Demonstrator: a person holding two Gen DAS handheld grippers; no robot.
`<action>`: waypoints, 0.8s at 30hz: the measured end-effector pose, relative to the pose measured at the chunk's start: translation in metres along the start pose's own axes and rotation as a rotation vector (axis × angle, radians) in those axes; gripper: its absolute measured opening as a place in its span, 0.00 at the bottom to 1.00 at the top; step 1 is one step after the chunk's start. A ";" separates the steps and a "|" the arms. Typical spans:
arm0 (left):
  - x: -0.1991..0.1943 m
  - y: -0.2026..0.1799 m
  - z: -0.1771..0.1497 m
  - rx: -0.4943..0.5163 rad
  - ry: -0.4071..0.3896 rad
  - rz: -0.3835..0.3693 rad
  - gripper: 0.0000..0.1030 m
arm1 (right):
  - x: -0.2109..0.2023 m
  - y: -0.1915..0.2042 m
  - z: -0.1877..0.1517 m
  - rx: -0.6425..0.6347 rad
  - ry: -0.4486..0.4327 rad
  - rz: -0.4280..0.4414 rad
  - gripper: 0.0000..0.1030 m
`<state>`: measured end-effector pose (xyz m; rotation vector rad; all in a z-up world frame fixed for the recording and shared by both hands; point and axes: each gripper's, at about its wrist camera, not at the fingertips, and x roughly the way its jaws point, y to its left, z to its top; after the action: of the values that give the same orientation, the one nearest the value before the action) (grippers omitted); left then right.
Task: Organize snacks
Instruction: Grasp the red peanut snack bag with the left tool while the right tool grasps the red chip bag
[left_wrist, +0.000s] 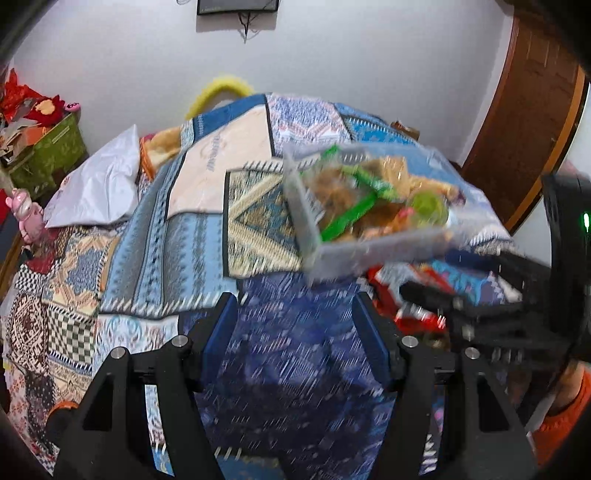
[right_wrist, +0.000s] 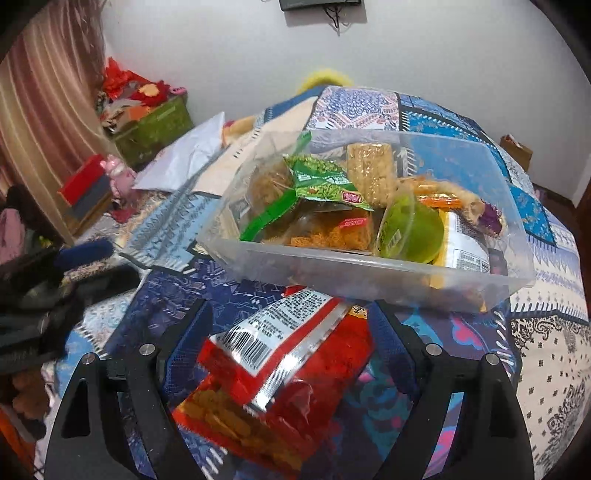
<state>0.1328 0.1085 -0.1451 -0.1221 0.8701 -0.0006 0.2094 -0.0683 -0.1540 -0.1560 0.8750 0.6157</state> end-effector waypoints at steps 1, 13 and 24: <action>0.001 0.001 -0.004 0.003 0.006 0.002 0.62 | 0.002 0.001 0.000 -0.012 0.009 -0.027 0.81; 0.001 -0.007 -0.017 -0.009 0.019 -0.049 0.62 | -0.003 -0.043 -0.025 0.009 0.074 -0.077 0.81; 0.004 -0.025 -0.020 0.014 0.039 -0.062 0.62 | 0.004 -0.063 -0.036 0.087 0.158 -0.001 0.81</action>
<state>0.1212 0.0816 -0.1587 -0.1367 0.9043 -0.0670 0.2229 -0.1310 -0.1874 -0.1275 1.0527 0.5681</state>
